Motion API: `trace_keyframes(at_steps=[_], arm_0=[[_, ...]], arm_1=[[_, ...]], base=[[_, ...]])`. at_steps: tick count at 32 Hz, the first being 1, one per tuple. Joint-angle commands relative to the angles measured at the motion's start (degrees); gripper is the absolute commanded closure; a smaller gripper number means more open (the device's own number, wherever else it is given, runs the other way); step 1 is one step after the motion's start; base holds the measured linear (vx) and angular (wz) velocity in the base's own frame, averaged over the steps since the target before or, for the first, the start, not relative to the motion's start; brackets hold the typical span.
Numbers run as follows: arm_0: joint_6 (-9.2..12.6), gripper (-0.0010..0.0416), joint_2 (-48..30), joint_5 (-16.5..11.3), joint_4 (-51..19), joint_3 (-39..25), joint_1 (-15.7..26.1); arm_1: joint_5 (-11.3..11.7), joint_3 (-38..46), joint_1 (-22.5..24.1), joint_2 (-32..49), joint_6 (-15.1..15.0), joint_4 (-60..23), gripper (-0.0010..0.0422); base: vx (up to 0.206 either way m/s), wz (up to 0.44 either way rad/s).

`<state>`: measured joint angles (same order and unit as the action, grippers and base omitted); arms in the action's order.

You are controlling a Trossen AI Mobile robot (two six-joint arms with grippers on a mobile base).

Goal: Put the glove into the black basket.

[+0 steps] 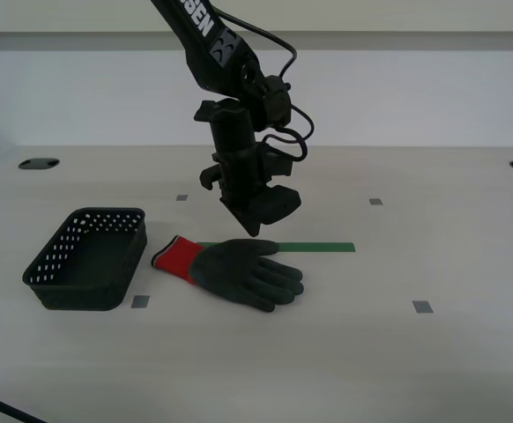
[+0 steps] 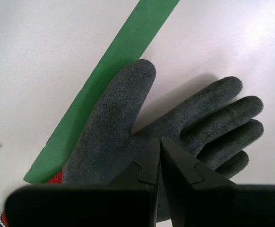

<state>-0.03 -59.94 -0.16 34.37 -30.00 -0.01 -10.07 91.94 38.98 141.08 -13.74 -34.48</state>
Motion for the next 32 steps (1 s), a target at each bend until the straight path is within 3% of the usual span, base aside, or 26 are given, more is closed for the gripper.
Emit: trace_keyframes(at_steps=[1,7,19,20,22,28,30,32], arm_0=[[0.00,0.0405,0.00,0.00,-0.50,-0.04,0.02],[0.00,0.0405,0.00,0.00,-0.52,-0.04,0.00],[0.00,0.0405,0.00,0.00,-0.52,-0.04,0.02],[0.00,0.0405,0.00,0.00,-0.52,-0.04,0.02],[0.00,0.0405,0.00,0.00,-0.50,-0.04,0.02],[0.00,0.0405,0.00,0.00,-0.55,-0.04,0.02],[0.00,0.0405,0.00,0.00,-0.52,-0.04,0.02],[0.00,0.0405,0.00,0.00,-0.52,-0.04,0.00]], arm_1=[[1.29,-0.02,-0.02,0.26,0.35,-0.22,0.0412],[2.12,-0.15,0.00,0.26,1.73,-4.09,0.0412],[1.29,-1.73,1.05,0.26,-1.88,-5.92,0.0409],[0.02,-2.38,1.20,0.26,-2.21,-6.10,0.0394],[-0.09,-3.52,1.25,0.26,-2.10,-6.14,0.0366],[0.09,-5.68,2.36,0.26,-1.66,-3.39,0.0230],[1.18,-6.01,3.15,0.26,-1.55,-2.03,0.0198],[4.15,-6.93,4.35,0.26,-1.14,1.18,0.0163]], base=[[0.000,0.000],[0.000,0.000],[0.000,0.000],[0.000,0.000],[0.000,0.000],[0.000,0.000],[0.000,0.000],[0.000,0.000]])
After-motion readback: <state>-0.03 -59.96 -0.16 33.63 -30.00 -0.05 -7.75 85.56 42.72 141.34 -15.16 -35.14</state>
